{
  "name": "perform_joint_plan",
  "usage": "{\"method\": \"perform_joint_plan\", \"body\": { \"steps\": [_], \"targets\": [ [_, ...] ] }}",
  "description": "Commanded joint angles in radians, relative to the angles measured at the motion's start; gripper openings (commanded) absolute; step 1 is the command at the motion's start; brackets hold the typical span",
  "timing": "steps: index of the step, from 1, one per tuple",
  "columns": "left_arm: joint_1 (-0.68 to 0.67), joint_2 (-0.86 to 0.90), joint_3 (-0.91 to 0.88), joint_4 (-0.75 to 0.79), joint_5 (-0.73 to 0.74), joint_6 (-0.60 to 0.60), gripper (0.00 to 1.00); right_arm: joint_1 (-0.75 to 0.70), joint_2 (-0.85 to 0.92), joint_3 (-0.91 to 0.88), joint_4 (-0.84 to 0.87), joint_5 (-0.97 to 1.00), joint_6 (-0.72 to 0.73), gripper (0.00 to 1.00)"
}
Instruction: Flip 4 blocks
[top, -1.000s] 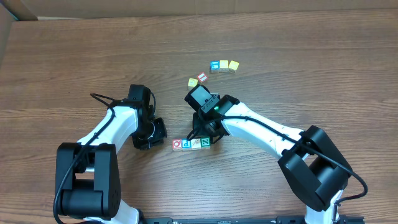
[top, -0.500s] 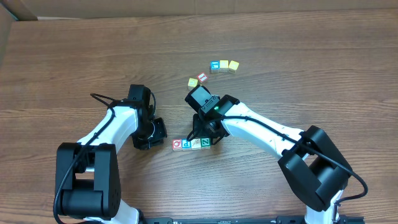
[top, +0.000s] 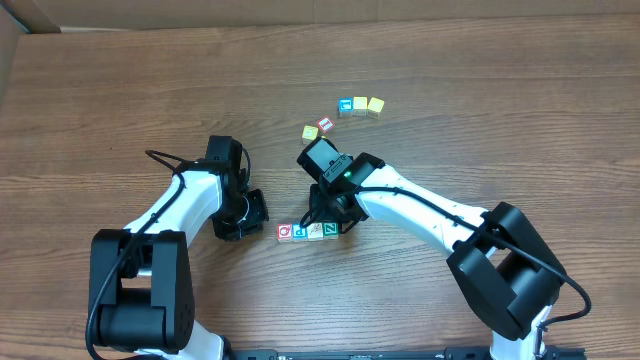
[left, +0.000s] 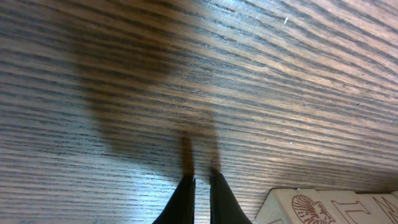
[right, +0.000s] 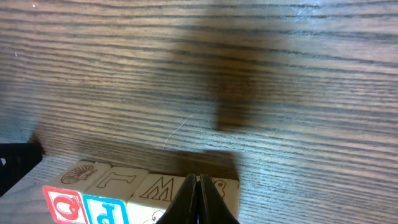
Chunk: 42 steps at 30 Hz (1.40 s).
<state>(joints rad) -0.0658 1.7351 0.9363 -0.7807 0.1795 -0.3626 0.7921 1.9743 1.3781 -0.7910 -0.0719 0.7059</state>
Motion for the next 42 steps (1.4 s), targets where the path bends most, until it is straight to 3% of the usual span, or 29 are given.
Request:
{"method": "perform_joint_plan", "body": {
  "steps": [1, 22, 33, 37, 42],
  "targets": [
    [0.0, 0.004, -0.018, 0.003, -0.003, 0.007, 0.04, 0.016, 0.001, -0.011, -0.003, -0.001, -0.007, 0.04],
    [0.0, 0.004, -0.018, 0.003, -0.003, 0.007, 0.04, 0.0, 0.001, 0.003, 0.023, 0.029, -0.008, 0.04],
    [0.0, 0.004, -0.018, -0.071, 0.028, 0.009, 0.04, -0.171, -0.022, 0.051, -0.203, -0.068, -0.008, 0.04],
    [0.0, 0.004, -0.018, -0.067, 0.081, 0.066, 0.04, -0.174, -0.021, 0.025, -0.225, -0.061, -0.007, 0.12],
    [0.0, 0.004, -0.017, -0.008, 0.079, 0.146, 0.04, -0.174, -0.021, 0.016, -0.208, -0.06, -0.008, 0.04]
  ]
}}
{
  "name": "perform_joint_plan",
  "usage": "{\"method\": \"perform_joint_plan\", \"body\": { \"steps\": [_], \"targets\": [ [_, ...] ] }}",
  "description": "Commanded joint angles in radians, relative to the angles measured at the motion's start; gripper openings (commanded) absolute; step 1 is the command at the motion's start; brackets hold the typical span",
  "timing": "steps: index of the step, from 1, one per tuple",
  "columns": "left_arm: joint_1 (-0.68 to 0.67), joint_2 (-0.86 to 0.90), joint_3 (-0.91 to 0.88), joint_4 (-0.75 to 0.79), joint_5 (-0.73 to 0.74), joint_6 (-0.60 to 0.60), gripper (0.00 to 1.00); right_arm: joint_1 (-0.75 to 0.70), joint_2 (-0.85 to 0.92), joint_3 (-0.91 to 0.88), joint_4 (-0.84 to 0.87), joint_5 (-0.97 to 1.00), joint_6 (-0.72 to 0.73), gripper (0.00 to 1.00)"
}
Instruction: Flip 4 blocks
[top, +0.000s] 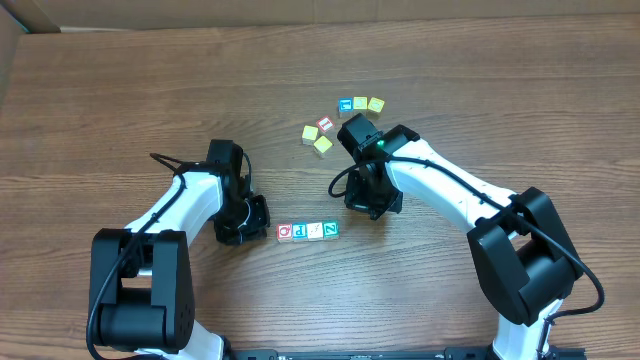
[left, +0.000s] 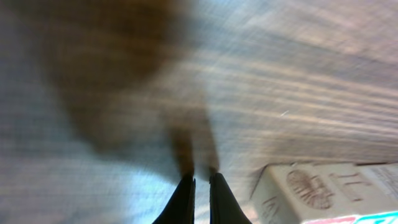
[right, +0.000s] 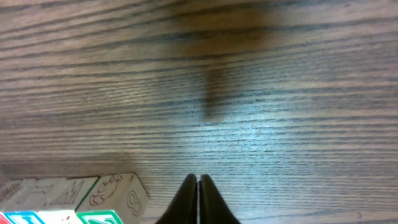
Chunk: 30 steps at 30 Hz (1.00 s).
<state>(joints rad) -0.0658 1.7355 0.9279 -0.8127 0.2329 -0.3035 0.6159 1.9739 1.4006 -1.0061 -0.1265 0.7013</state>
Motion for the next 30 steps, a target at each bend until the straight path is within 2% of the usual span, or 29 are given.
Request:
{"method": "perform_joint_plan", "body": {
  "steps": [1, 14, 19, 30],
  "targets": [
    [0.0, 0.004, -0.008, 0.029, 0.026, 0.092, 0.04, 0.003, -0.021, -0.007, 0.007, -0.006, -0.003, 0.04],
    [-0.001, 0.004, 0.005, 0.019, 0.032, 0.079, 0.04, 0.054, -0.021, -0.007, 0.005, -0.014, 0.006, 0.04],
    [-0.001, 0.004, 0.004, 0.024, 0.091, 0.08, 0.04, 0.08, -0.021, -0.007, 0.006, -0.014, 0.008, 0.04],
    [-0.006, 0.004, 0.005, 0.028, 0.097, 0.118, 0.04, 0.101, -0.021, -0.008, 0.023, -0.005, 0.004, 0.04]
  ]
}}
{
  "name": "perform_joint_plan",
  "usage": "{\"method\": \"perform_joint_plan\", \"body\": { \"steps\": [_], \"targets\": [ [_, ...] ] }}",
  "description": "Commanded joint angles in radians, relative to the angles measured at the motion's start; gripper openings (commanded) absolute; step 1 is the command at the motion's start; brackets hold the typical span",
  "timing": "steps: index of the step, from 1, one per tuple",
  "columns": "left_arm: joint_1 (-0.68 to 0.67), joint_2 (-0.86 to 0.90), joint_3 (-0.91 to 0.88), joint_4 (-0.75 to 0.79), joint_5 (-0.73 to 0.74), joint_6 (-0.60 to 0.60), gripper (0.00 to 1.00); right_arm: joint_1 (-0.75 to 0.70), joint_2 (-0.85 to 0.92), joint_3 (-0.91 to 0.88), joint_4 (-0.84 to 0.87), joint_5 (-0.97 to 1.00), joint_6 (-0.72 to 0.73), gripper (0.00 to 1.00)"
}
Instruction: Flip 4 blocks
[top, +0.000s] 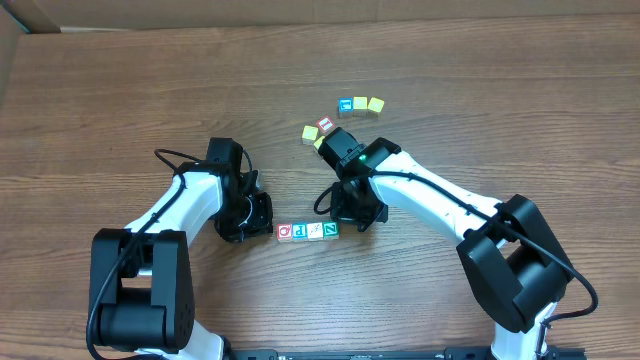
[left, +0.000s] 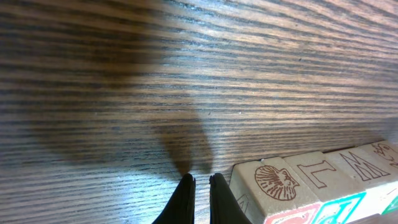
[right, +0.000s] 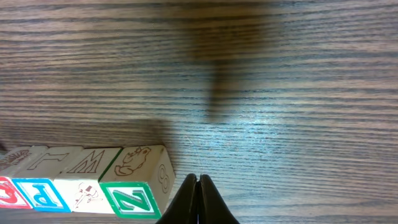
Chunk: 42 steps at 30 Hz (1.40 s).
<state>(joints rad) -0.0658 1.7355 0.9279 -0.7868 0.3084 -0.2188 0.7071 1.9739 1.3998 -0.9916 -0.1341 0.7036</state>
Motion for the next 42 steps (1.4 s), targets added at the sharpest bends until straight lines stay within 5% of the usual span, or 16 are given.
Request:
{"method": "perform_joint_plan", "body": {
  "steps": [1, 14, 42],
  "targets": [
    [-0.01, 0.004, 0.005, 0.002, 0.021, 0.033, 0.04, 0.011, -0.02, -0.007, 0.01, 0.002, 0.002, 0.04],
    [-0.094, 0.004, 0.071, -0.097, -0.241, -0.073, 0.04, 0.014, -0.019, -0.068, 0.078, 0.028, -0.006, 0.04],
    [-0.141, 0.005, 0.072, -0.097, -0.177, -0.09, 0.04, 0.014, -0.019, -0.068, 0.116, -0.081, -0.058, 0.04]
  ]
}}
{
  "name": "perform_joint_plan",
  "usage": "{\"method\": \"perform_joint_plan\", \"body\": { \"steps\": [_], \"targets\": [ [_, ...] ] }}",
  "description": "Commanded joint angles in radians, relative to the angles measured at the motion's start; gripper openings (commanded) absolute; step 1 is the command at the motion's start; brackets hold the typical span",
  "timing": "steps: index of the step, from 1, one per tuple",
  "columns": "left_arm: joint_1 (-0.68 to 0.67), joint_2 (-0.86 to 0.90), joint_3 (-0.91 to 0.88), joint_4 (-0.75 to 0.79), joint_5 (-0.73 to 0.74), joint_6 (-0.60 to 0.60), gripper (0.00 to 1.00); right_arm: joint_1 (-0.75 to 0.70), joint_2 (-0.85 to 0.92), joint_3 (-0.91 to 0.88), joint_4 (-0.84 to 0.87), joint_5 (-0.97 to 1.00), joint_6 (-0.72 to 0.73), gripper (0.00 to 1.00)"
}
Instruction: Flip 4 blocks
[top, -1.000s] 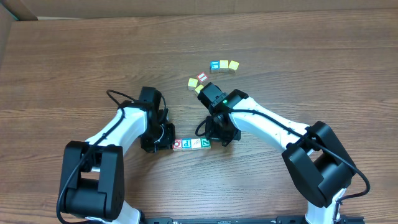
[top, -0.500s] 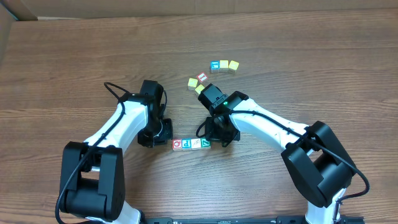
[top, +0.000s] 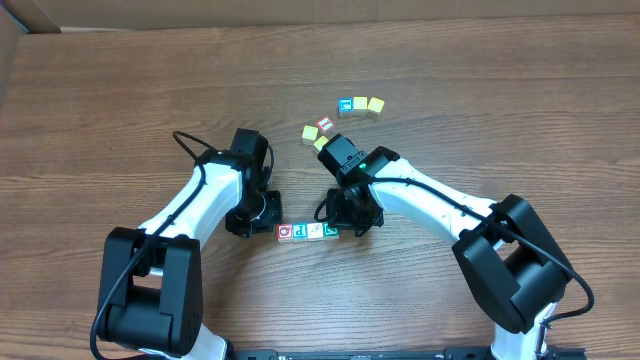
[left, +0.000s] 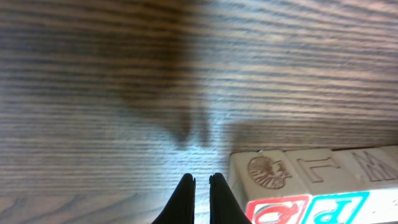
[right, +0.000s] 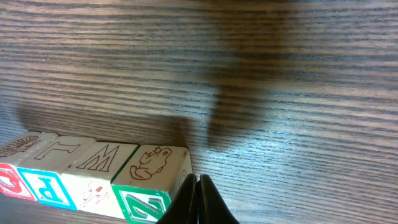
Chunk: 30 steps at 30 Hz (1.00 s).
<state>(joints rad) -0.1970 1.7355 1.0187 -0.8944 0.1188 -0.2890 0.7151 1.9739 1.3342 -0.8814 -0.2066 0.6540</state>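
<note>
A row of four picture blocks (top: 308, 231) lies side by side on the wooden table; its upward faces show a red letter, a blue P, a small figure and a green Z. My left gripper (top: 264, 217) is shut and empty, with its tips (left: 200, 185) on the table just left of the red-faced end block (left: 277, 208). At the opposite end my right gripper (top: 343, 221) is shut, with its tips (right: 198, 186) against the right side of the green Z block (right: 148, 204). Neither gripper holds a block.
Loose blocks lie farther back: three in a line (top: 360, 105), blue and yellow, and a small cluster (top: 317, 131) just behind my right arm. Cardboard (top: 20, 40) borders the table's far left corner.
My left arm has swung to the right, and its gripper now sits closer to the row's left end. My right gripper has edged left and touches the Z block. The row has not shifted.
At first my right gripper was over the back of the row, with the left gripper off to the row's left. Then the right gripper stood well clear to the right. It came back beside the Z block, and now the shut grippers flank both ends of the row.
</note>
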Motion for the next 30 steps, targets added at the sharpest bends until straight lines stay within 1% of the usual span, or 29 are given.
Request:
{"method": "perform_joint_plan", "body": {
  "steps": [1, 7, 30],
  "targets": [
    [-0.011, 0.005, -0.021, 0.017, 0.013, -0.027, 0.04, 0.006, -0.019, -0.002, 0.006, -0.009, -0.008, 0.04],
    [-0.014, 0.005, -0.023, 0.019, 0.051, -0.033, 0.04, 0.006, -0.019, -0.002, 0.005, -0.009, -0.008, 0.04],
    [-0.015, 0.005, -0.023, 0.01, 0.063, -0.034, 0.04, 0.006, -0.019, -0.002, 0.014, -0.009, -0.008, 0.04]
  ]
}}
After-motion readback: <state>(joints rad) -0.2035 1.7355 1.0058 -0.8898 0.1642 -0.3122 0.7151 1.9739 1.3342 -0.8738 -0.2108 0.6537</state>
